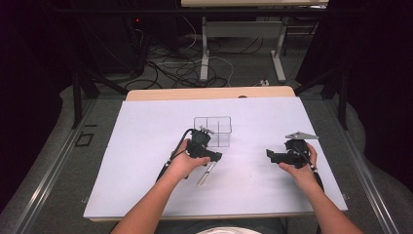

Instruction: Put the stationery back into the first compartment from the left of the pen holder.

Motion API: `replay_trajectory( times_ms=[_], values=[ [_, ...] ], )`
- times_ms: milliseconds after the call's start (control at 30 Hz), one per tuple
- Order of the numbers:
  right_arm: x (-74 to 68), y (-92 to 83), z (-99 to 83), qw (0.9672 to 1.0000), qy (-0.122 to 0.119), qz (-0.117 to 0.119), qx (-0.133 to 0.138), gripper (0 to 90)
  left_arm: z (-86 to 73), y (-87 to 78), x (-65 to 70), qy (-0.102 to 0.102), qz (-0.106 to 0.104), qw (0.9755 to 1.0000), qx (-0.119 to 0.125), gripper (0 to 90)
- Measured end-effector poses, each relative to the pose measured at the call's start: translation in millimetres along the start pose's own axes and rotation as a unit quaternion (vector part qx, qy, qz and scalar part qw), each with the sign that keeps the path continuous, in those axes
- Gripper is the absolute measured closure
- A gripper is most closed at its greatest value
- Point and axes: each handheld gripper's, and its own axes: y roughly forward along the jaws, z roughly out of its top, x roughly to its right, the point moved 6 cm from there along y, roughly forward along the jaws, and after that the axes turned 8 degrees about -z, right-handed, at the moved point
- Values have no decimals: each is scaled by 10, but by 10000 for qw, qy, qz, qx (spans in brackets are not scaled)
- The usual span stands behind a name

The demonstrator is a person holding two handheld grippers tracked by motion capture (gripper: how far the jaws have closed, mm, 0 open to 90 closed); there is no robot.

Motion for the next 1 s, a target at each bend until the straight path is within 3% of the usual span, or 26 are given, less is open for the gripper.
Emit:
replay_trajectory(
  times_ms=[200,300,400,667,1000],
  values=[
    [0,3,-8,10000,2,30,-16,68,-36,59,-32,-240,-140,9994,-220,439],
    [-4,5,-9,10000,-6,31,-23,68,-70,101,-36,-473,-414,9971,-433,505],
    [-4,10,-15,10000,-32,21,-46,68,-91,125,-46,-576,-476,9962,-442,549],
    [-11,22,-21,10000,-33,30,-65,68,-88,143,-75,-862,-623,9934,-433,646],
    [-12,28,-27,9999,-60,34,-76,68,-127,191,-55,-1104,-787,9883,-692,714]
  ],
)
